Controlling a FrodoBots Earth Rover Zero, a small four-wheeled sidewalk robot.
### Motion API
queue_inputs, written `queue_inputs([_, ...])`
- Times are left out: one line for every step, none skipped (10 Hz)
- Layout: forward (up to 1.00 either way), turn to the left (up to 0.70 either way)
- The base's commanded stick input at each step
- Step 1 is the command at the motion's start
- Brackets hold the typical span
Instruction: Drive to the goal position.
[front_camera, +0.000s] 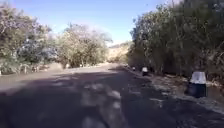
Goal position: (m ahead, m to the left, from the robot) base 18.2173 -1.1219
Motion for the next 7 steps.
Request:
queue_inputs([1.00, 0.00])
queue_inputs([1.00, 0.00])
queue_inputs([1.00, 0.00])
queue_inputs([1.00, 0.00])
queue_inputs([1.00, 0.00])
queue_inputs([1.00, 0.00])
queue_inputs([1.00, 0.00])
